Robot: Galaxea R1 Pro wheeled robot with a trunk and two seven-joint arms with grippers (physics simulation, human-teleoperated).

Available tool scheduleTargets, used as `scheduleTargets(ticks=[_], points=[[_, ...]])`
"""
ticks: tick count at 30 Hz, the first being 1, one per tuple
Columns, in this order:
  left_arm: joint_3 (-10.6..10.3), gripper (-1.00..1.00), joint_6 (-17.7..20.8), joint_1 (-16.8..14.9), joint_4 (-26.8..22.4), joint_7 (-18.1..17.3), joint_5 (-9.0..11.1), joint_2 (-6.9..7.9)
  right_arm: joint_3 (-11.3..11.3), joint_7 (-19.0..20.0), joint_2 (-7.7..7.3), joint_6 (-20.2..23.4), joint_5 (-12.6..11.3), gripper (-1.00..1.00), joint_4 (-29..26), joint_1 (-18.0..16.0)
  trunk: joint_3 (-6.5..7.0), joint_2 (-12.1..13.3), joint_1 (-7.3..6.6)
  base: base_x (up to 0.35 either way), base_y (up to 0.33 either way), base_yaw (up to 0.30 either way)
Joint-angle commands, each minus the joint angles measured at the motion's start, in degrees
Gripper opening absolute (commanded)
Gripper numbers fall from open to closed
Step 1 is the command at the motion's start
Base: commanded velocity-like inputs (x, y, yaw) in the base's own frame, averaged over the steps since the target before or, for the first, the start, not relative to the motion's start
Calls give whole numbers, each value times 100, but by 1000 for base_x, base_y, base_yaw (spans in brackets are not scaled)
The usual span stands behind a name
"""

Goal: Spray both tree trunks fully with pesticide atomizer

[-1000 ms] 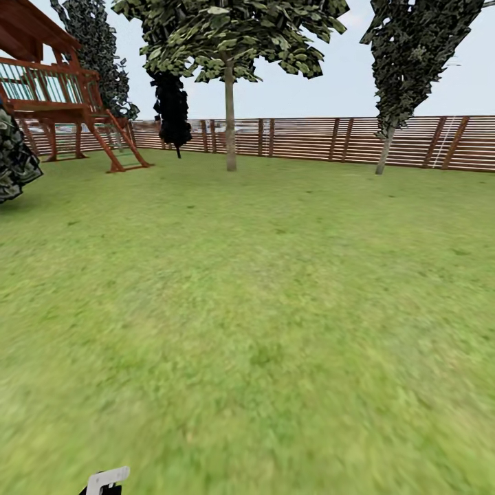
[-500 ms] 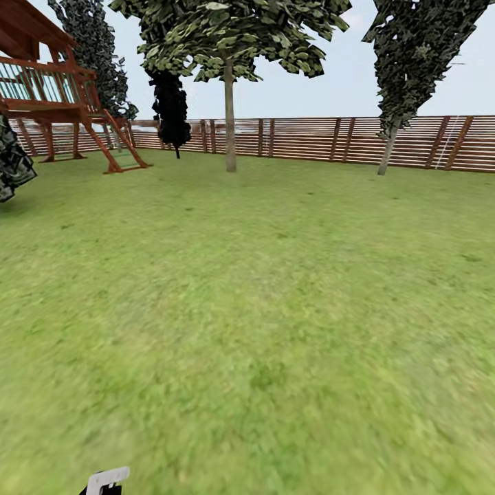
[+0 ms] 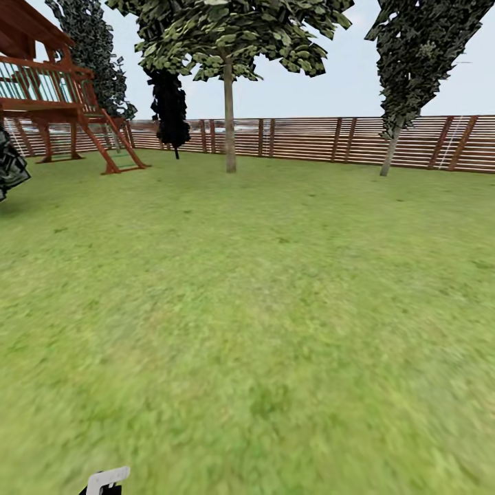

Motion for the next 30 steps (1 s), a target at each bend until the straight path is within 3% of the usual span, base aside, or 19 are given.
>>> scheduleTargets(ticks=[1,30], points=[[20,-100,-19,-2,7,32,-61,0,50,-19,2,-17,-46,100,6,-4,-5,-2,3,340,0,0],[20,-100,-15,-4,7,32,-62,0,50,-19,2,-17,-46,100,6,-4,-5,-2,3,340,0,0]])
